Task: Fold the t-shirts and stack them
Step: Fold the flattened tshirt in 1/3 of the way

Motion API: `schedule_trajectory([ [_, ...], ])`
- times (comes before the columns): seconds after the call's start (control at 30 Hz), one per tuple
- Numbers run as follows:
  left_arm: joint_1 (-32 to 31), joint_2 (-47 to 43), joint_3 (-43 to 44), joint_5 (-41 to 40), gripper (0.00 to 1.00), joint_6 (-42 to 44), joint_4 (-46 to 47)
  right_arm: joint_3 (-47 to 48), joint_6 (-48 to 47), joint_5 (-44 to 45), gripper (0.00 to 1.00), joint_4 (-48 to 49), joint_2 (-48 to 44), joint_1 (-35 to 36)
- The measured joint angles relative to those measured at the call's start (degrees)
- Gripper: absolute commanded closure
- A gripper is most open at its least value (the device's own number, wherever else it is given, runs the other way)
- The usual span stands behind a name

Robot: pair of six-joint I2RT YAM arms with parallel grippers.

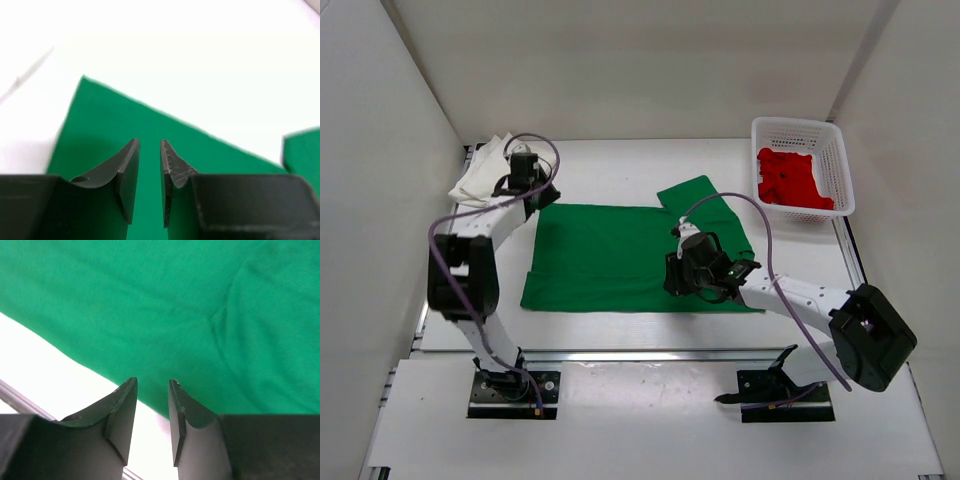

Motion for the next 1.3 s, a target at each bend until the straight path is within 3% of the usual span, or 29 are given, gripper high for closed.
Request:
schedule_trajectory([
  [0.17,2.10,14.82,15.43,-2.34,0.67,4.28,-5.42,-2.69,-0.59,-2.27,0.70,2.01,0.02,0.31],
  [0.3,3.98,21.42,21.49,-3.78,0.67,6.40,-9.53,-4.83,-0.68,-3.85,0.69,3.78,0.00,-1.07],
  [0.7,6.10,23.71,23.08,-4.44,0.54,8.33,-13.70,-5.68,-1.18,-8.26,0.71,6.80,0.24,-2.86],
  [0.93,5.75,27.61,28.13,-4.31,0.59,8.74,-14.82,-5.68,-1.88,-8.96,0.72,6.73,0.87,-2.54],
  [1.3,5.44,28.87,28.44,-4.35,0.62,8.92,-16.11,-5.64,-1.88,-8.98,0.72,6.73,0.87,-2.60],
])
